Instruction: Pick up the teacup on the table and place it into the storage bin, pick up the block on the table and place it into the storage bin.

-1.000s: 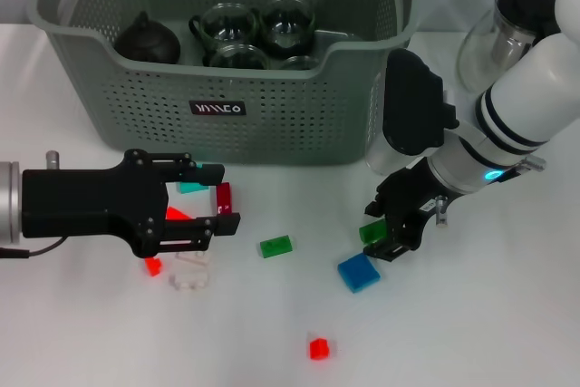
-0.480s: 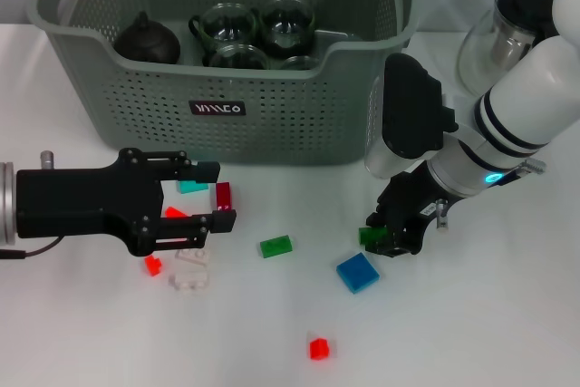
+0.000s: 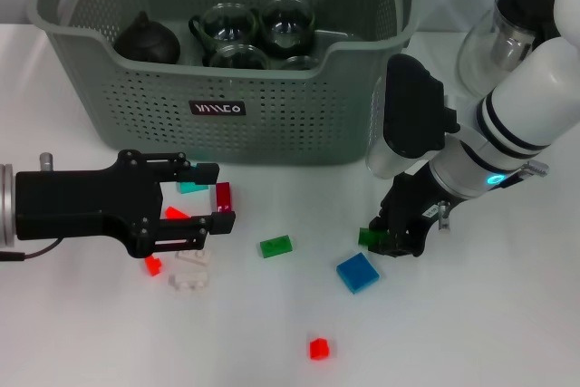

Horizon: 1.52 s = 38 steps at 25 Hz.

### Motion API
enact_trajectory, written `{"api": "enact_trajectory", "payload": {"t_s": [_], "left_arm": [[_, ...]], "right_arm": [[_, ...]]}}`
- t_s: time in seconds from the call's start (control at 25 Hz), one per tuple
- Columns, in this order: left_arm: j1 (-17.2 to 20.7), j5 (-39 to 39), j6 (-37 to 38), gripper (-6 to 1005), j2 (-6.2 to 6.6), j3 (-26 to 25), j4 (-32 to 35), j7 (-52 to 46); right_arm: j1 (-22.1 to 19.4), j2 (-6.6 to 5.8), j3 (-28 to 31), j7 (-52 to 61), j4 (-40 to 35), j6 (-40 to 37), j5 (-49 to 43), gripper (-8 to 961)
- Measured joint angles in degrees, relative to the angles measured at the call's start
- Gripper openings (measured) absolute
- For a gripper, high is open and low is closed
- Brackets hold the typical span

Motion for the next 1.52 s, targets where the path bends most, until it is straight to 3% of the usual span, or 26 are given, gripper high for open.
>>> {"api": "enact_trajectory", "payload": {"t_s": [0.36,0.64,0.84,1.16,1.32,1.52], "left_arm": [[0.2,0.0,0.0,647,-0.03,-0.1,0.0,0.0],[0.3,0.0,0.1,647,-0.03,-0.1,0.0,0.3],[0.5,0.0,0.2,647,-0.12,-0.1,0.0,0.5],[0.6,0.0,0.7,646,-0.11,-0.3,0.0,0.5],[0.6,-0.2,1.3,646,0.01,-1.3,0.0,0.5],[0.6,-0.1,1.9,646,0.06,-1.5,0.1,0.6]], "right_arm": [[0.0,-0.09,-0.5,2.2,-0.4,-1.3,-0.1,223],[-1.3,-0.36,-0.1,3.6,-3.1,-2.9,-0.1,223],[-4.7,-0.62,1.9,5.0,-10.9,-7.8,-0.4,223],[-8.7,-0.44,7.9,11.2,-29.4,-22.4,0.8,222],[-8.7,-0.45,8.9,15.0,-37.8,-26.6,4.9,222],[-5.7,-0.45,13.3,16.5,-41.9,-26.7,7.9,222]]}}
